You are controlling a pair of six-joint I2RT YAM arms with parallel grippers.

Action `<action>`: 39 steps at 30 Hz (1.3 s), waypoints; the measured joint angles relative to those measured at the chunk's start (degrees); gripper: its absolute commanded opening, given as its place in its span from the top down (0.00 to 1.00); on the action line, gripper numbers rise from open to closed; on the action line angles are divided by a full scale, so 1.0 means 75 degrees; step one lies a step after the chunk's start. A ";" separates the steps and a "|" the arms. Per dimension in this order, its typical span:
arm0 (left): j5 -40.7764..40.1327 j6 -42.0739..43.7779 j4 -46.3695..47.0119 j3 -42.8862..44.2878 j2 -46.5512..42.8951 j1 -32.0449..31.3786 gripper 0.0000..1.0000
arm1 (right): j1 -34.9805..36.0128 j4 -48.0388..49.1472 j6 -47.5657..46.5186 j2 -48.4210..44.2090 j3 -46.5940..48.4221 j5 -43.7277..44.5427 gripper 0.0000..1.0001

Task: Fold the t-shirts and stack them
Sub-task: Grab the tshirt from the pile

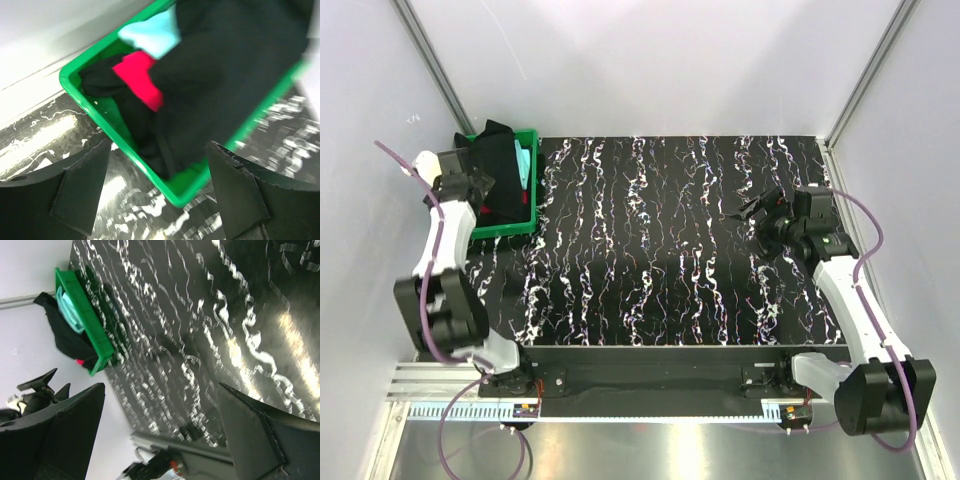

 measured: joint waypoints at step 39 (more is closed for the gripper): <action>0.3095 0.0146 0.2600 0.1816 0.3328 0.1067 0.96 | -0.0265 -0.0058 -0.1480 0.0842 0.0557 0.0901 0.00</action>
